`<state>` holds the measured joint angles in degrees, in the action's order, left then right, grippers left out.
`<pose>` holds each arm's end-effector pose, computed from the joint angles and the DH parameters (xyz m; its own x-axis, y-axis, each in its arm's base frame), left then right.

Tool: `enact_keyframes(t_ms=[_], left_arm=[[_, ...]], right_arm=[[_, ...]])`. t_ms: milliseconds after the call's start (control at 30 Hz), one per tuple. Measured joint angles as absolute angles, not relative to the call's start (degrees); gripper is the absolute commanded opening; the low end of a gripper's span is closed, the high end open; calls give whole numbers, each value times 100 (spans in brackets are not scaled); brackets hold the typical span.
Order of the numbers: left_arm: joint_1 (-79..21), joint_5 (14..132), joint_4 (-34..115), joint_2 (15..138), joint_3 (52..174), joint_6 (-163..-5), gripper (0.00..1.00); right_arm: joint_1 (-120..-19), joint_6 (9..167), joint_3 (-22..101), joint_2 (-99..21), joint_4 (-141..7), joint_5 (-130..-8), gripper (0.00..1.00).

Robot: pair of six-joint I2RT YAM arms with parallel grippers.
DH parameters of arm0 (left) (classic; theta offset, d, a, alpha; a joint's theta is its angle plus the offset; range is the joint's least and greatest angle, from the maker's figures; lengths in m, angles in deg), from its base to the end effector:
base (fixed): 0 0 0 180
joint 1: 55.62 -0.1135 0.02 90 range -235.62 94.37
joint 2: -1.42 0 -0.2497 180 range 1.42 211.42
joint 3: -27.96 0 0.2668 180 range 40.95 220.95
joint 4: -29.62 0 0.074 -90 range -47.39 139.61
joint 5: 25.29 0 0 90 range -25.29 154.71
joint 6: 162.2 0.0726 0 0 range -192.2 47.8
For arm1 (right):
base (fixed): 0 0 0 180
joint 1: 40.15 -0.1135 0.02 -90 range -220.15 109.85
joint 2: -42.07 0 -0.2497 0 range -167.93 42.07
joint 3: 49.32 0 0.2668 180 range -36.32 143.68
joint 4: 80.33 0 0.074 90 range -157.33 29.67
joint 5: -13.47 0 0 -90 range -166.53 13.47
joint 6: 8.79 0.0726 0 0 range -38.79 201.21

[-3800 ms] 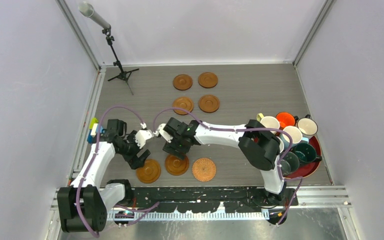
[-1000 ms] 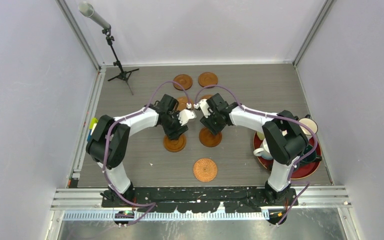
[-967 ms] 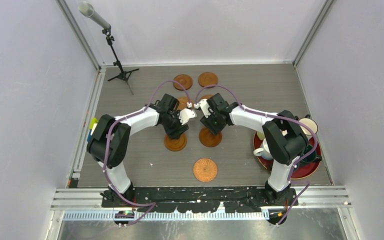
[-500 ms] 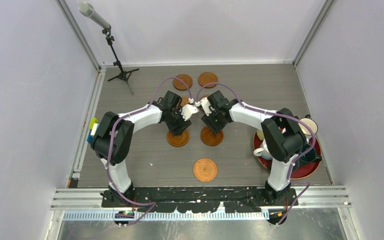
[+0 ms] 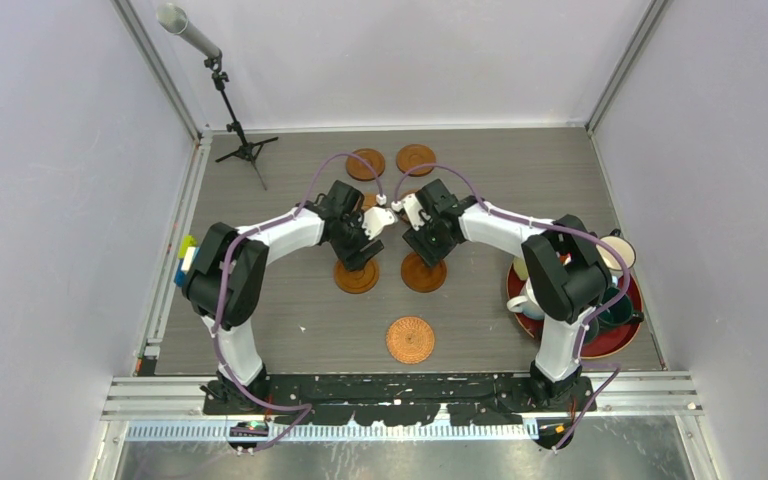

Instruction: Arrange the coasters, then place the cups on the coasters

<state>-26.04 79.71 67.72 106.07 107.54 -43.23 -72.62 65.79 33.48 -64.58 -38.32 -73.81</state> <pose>0.3298 -0.2088 0.1134 -0.3988 0.7643 -0.5067 0.8819 0.4711 0.0166 0.3318 0.2152 0.1111 -0.5952 -0.6936 -0.4058 -0.7374 0.6721 -0.0670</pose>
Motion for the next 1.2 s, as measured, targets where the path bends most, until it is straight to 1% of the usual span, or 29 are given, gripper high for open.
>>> enact_keyframes(t_ms=[200,300,467,567,667,800,967,1200], left_arm=[[-2604,8030,6770,10390,10745,-4432,74],[-2604,8111,6798,10067,10745,-4535,78],[-2563,8391,6988,9293,10737,-4677,85],[-2342,8467,7102,8819,10647,-4679,86],[-1892,8485,7189,8565,10483,-4679,86],[-1114,8426,7316,8602,10269,-4677,86],[-220,8150,7303,9033,10122,-4673,84],[561,7750,7108,9754,10085,-4692,81]], right_arm=[[-7225,6612,3350,-6401,-3712,-7223,62],[-7216,6607,3352,-6218,-3524,-7110,65],[-7216,6605,3352,-5435,-3200,-6830,73],[-7211,6610,3352,-4845,-3065,-6694,74],[-7157,6636,3341,-4338,-2923,-6603,74],[-6956,6691,3282,-3977,-2693,-6496,74],[-6473,6815,3138,-3833,-2378,-6402,74],[-6014,6887,2983,-3625,-2096,-6395,74]])
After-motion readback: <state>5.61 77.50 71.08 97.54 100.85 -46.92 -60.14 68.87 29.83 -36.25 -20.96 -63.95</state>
